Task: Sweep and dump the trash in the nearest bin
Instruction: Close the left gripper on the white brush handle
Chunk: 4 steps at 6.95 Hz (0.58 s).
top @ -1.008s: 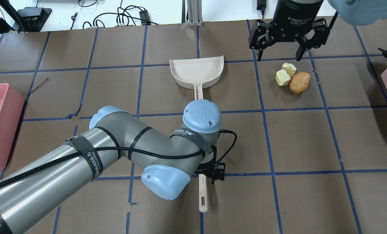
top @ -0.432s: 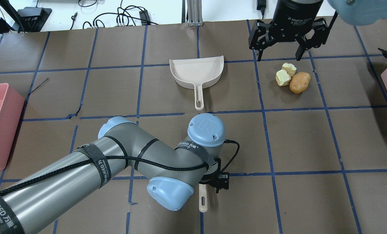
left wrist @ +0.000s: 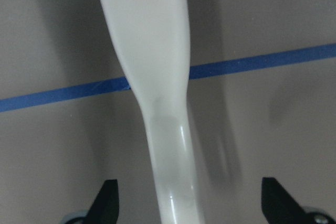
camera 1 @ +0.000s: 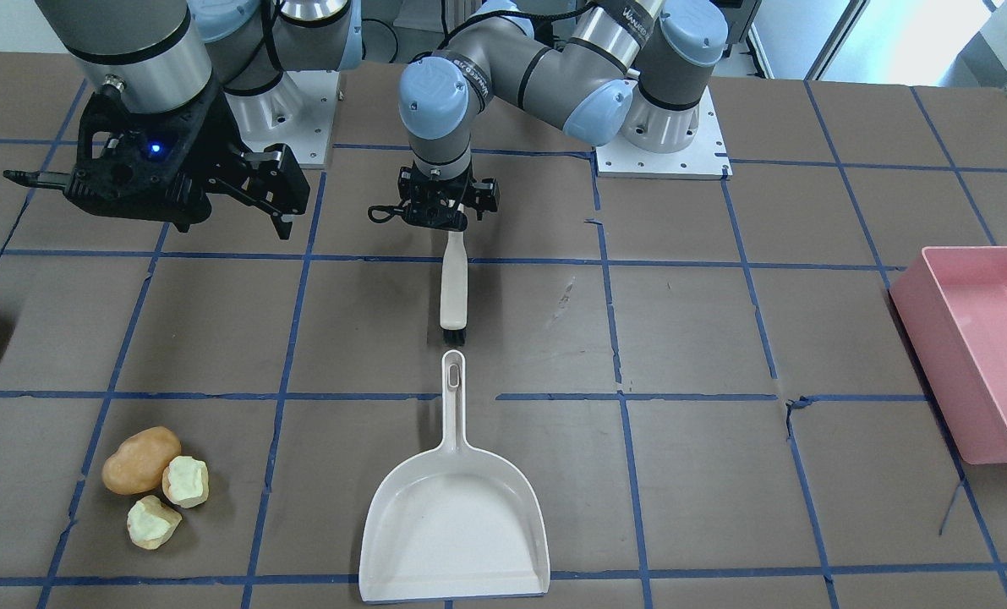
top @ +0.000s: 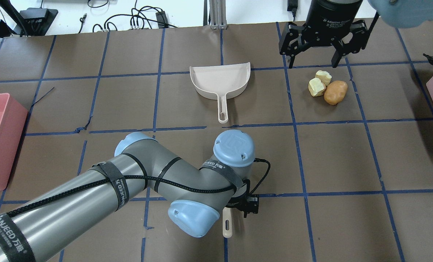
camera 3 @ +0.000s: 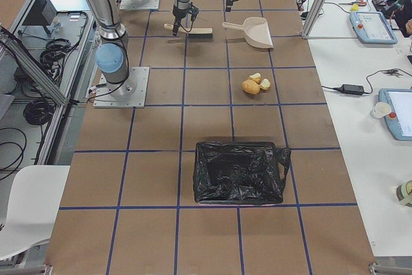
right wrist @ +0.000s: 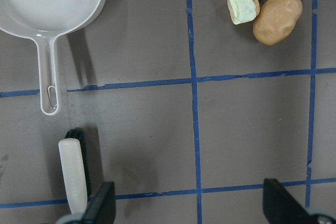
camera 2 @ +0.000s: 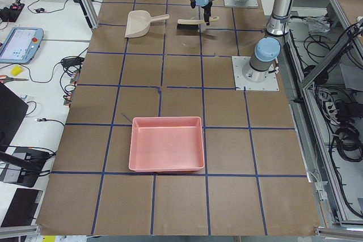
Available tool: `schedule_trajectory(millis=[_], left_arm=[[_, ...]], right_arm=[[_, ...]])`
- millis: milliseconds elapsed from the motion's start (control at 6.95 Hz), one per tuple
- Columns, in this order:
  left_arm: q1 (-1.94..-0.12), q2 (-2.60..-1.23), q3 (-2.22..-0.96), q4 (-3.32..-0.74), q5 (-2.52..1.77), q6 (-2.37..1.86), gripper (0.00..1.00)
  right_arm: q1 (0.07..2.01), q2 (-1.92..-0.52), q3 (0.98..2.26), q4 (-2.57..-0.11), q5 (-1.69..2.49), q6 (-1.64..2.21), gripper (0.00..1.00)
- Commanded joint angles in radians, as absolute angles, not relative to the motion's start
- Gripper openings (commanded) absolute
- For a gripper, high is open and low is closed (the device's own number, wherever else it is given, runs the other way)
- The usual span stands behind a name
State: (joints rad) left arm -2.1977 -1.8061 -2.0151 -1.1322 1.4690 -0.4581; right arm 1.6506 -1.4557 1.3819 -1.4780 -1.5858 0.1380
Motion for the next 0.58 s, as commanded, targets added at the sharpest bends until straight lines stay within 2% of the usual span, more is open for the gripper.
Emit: schedule_trajectory(millis=[0, 144, 432], left_arm=[[-2.198, -1.805, -2.016, -1.132, 1.471, -0.451, 0.28], [-2.198, -1.804, -2.016, -1.131, 1.473, -0.448, 0.01], [-2.198, -1.793, -2.014, -1.102, 1.491, -0.414, 0.0]], right_arm=[[1.649, -1.456, 1.382, -1.477, -1.586, 0.137, 1.0], [1.649, -1.456, 1.382, -1.479, -1.586, 0.137, 1.0], [1.649, -1.456, 1.381, -1.477, -1.585, 0.138, 1.0]])
